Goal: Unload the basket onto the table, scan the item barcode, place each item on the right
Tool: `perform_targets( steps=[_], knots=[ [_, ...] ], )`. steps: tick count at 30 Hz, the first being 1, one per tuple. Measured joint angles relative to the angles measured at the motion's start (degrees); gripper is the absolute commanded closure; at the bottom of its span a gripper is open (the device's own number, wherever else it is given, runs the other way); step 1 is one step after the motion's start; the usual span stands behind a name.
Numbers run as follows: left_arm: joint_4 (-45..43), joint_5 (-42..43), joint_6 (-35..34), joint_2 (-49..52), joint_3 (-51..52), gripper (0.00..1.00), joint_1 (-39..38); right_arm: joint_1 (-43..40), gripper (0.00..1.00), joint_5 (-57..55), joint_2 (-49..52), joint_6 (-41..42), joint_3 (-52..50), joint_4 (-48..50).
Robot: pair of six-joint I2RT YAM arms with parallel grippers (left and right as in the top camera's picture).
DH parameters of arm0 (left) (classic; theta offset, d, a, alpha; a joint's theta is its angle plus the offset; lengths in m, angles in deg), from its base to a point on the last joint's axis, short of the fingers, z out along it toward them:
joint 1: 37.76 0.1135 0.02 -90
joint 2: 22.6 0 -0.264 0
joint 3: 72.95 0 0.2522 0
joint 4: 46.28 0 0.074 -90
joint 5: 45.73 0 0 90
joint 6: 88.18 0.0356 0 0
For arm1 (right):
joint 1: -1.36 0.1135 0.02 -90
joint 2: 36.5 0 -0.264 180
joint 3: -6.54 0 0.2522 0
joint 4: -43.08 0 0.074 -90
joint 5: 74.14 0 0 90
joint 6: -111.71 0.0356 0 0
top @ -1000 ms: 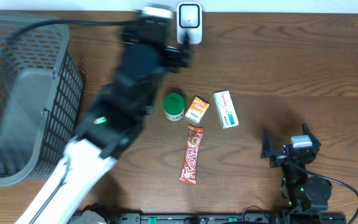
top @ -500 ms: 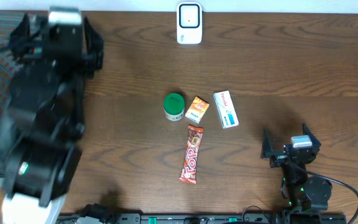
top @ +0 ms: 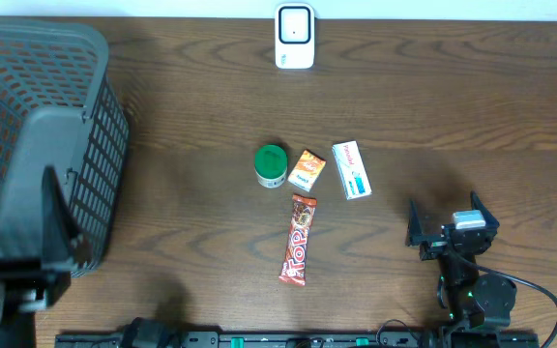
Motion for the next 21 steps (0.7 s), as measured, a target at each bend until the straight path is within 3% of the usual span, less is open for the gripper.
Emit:
perform_targets(
  steps=[13, 21],
  knots=[
    [-0.8, 0.2, 1.4, -9.5, 2.6, 0.08, 4.7, 0.0, 0.01, 0.0, 0.0, 0.0, 0.0, 0.0],
    [-6.2, 0.2, 1.6, -18.3, 7.2, 0.08, 6.6, 0.0, 0.01, 0.0, 0.0, 0.0, 0.0, 0.0]
  ],
)
